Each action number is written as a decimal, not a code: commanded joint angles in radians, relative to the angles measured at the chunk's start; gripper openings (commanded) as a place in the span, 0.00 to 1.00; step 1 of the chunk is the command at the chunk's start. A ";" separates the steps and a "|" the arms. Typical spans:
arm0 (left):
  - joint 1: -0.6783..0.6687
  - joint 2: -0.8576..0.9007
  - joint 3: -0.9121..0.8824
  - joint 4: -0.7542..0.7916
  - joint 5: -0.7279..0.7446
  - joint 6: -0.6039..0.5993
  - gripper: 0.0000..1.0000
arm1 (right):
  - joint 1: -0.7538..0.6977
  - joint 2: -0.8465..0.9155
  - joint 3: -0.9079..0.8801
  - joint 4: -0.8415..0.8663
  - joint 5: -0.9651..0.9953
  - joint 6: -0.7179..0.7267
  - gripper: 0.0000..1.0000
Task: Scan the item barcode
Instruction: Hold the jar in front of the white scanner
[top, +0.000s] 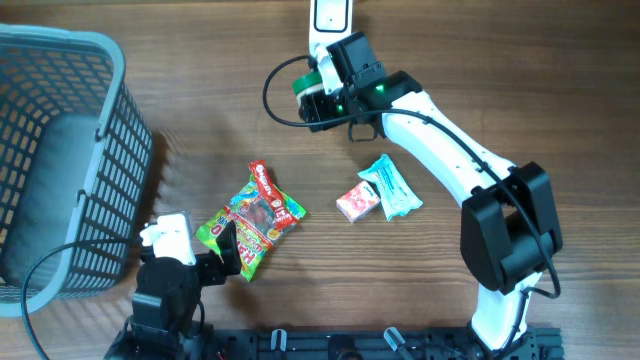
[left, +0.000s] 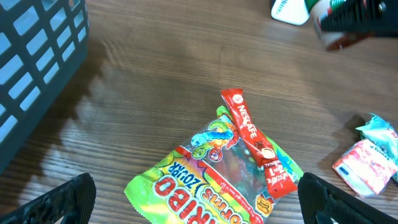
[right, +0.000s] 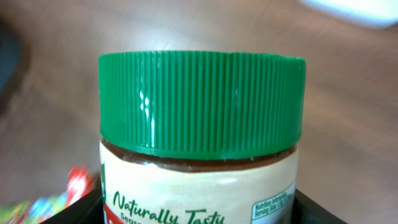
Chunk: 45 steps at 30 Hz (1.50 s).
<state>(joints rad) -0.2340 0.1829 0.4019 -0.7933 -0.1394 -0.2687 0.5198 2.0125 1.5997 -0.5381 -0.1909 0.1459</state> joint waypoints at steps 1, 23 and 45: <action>0.005 -0.008 -0.010 0.002 0.012 -0.005 1.00 | -0.004 0.011 0.021 0.068 0.195 0.014 0.65; 0.005 -0.008 -0.010 0.002 0.012 -0.005 1.00 | -0.103 0.384 0.528 0.164 0.363 -0.055 0.65; 0.005 -0.008 -0.010 0.002 0.012 -0.005 1.00 | -0.080 0.433 0.532 0.212 0.545 -0.019 0.60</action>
<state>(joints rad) -0.2344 0.1829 0.4019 -0.7933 -0.1394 -0.2687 0.4397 2.4489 2.0991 -0.3096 0.2348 0.0937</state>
